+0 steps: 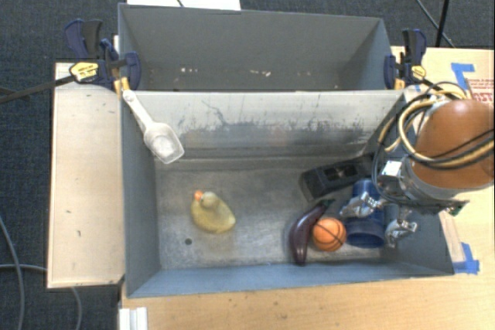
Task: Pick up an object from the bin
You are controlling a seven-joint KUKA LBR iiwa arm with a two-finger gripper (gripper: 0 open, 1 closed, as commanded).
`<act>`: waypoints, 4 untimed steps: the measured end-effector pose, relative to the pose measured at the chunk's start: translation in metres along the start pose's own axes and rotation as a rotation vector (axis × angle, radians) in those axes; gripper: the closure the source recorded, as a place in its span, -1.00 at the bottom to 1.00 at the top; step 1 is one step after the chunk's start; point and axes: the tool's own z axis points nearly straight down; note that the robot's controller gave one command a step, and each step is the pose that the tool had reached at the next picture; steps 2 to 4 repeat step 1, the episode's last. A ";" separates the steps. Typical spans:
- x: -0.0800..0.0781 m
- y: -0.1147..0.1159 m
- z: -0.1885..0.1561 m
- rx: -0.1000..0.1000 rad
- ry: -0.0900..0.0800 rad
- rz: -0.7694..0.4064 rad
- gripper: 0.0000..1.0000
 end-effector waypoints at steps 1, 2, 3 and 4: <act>0.002 0.001 -0.010 0.001 0.006 -0.002 1.00; 0.002 0.001 -0.010 0.001 0.006 -0.002 1.00; 0.002 0.001 -0.010 0.001 0.006 -0.002 1.00; 0.002 0.001 -0.010 0.001 0.006 -0.002 1.00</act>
Offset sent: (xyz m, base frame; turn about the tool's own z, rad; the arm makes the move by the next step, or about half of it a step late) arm 0.0001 0.0000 0.0412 0.0000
